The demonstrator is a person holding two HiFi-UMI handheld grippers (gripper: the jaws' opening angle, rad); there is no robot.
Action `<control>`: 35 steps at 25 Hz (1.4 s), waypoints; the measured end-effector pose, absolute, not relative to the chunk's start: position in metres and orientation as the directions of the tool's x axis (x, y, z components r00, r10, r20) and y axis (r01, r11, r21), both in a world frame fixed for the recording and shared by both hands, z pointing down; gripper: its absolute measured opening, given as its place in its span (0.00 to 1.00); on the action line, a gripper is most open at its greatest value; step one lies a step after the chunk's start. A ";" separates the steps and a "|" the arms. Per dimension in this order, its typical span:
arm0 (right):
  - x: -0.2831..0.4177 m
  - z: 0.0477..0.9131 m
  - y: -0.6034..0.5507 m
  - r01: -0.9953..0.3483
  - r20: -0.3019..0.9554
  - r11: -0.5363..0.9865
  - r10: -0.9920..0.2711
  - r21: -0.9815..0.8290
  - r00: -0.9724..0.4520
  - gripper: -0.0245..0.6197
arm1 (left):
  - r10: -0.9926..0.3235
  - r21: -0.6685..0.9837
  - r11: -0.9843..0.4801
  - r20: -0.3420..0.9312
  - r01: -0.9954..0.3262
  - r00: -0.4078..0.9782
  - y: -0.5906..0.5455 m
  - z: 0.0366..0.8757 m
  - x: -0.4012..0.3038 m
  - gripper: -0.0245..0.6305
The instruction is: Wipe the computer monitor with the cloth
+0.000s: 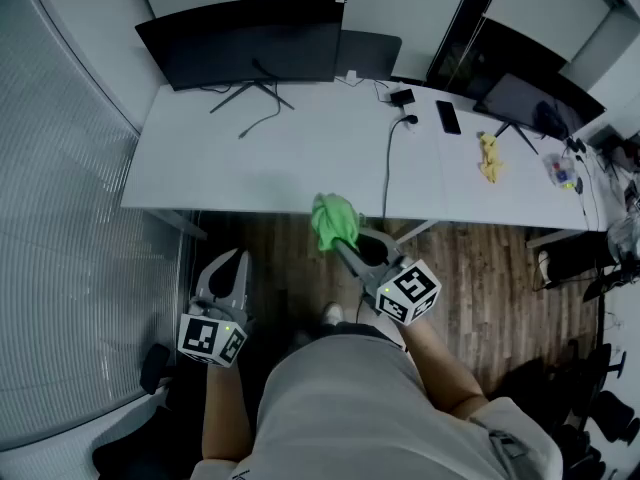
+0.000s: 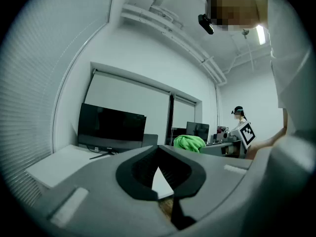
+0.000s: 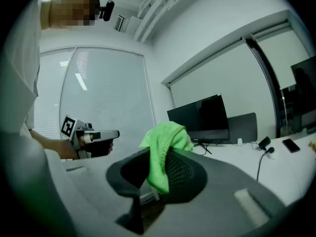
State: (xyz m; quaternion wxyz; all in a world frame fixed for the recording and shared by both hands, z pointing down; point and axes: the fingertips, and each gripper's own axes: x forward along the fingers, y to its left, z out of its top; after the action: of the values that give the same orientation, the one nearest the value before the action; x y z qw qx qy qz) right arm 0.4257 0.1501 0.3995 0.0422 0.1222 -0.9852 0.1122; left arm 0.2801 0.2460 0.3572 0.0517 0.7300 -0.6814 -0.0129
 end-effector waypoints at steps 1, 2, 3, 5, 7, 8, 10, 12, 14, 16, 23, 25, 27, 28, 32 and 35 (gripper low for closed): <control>0.425 0.399 0.145 -0.252 0.110 0.944 -0.233 -0.211 -0.966 0.16 | -0.997 0.089 -0.057 0.052 -0.994 0.062 0.241 0.356 0.279 0.05; 0.425 0.399 0.140 -0.254 0.109 0.944 -0.235 -0.212 -0.966 0.16 | -0.997 0.085 -0.048 0.053 -0.995 0.053 0.236 0.355 0.279 0.05; 0.425 0.399 0.136 -0.254 0.107 0.943 -0.236 -0.213 -0.966 0.16 | -0.997 0.080 -0.042 0.054 -0.996 0.046 0.230 0.355 0.278 0.05; 0.425 0.399 0.127 -0.252 0.101 0.943 -0.236 -0.216 -0.967 0.16 | -0.998 0.069 -0.037 0.055 -0.997 0.041 0.220 0.358 0.278 0.05; 0.424 0.399 0.117 -0.246 0.091 0.945 -0.231 -0.215 -0.969 0.16 | -0.997 0.049 -0.037 0.060 -0.998 0.040 0.209 0.361 0.280 0.05; 0.425 0.399 0.112 -0.241 0.086 0.946 -0.228 -0.215 -0.970 0.16 | -0.997 0.039 -0.036 0.062 -0.999 0.038 0.204 0.363 0.282 0.05; 0.426 0.401 0.103 -0.231 0.078 0.949 -0.219 -0.214 -0.973 0.16 | -0.997 0.036 -0.028 0.070 -0.999 0.030 0.193 0.366 0.284 0.05; 0.428 0.403 0.092 -0.220 0.070 0.950 -0.210 -0.220 -0.975 0.16 | -0.995 0.052 -0.034 0.097 -0.998 0.039 0.182 0.374 0.287 0.05; 0.429 0.406 0.083 -0.210 0.068 0.950 -0.200 -0.229 -0.977 0.16 | -0.990 0.051 -0.048 0.131 -0.998 0.054 0.172 0.383 0.291 0.05; 0.427 0.411 0.073 -0.204 0.075 0.951 -0.191 -0.233 -0.979 0.16 | -0.987 0.053 -0.050 0.151 -0.997 0.058 0.164 0.387 0.292 0.05; 0.408 0.423 0.047 -0.185 0.092 0.951 -0.166 -0.249 -0.982 0.16 | -0.970 0.106 -0.100 0.212 -0.989 0.121 0.135 0.397 0.280 0.05; 0.396 0.427 0.039 -0.188 0.101 0.950 -0.168 -0.251 -0.981 0.16 | -0.972 0.145 -0.092 0.203 -0.985 0.120 0.126 0.400 0.265 0.05; 0.384 0.430 0.030 -0.201 0.109 0.944 -0.179 -0.261 -0.978 0.16 | -0.973 0.166 -0.088 0.195 -0.982 0.120 0.116 0.403 0.249 0.05; 0.377 0.431 0.026 -0.208 0.113 0.942 -0.184 -0.263 -0.976 0.16 | -0.974 0.167 -0.090 0.192 -0.982 0.122 0.111 0.405 0.240 0.05; 0.342 0.436 0.011 -0.234 0.146 0.938 -0.202 -0.254 -0.968 0.16 | -0.969 0.157 -0.114 0.202 -0.981 0.145 0.090 0.411 0.202 0.05; 0.305 0.440 -0.003 -0.265 0.174 0.929 -0.224 -0.259 -0.959 0.16 | -0.967 0.159 -0.140 0.192 -0.977 0.169 0.074 0.410 0.164 0.05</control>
State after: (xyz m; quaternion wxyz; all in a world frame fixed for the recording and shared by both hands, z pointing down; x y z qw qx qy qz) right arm 0.3049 -0.0034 0.4398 0.0711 0.1248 -0.9795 0.1412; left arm 0.1645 0.0740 0.4097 0.1235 0.7546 -0.6441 0.0216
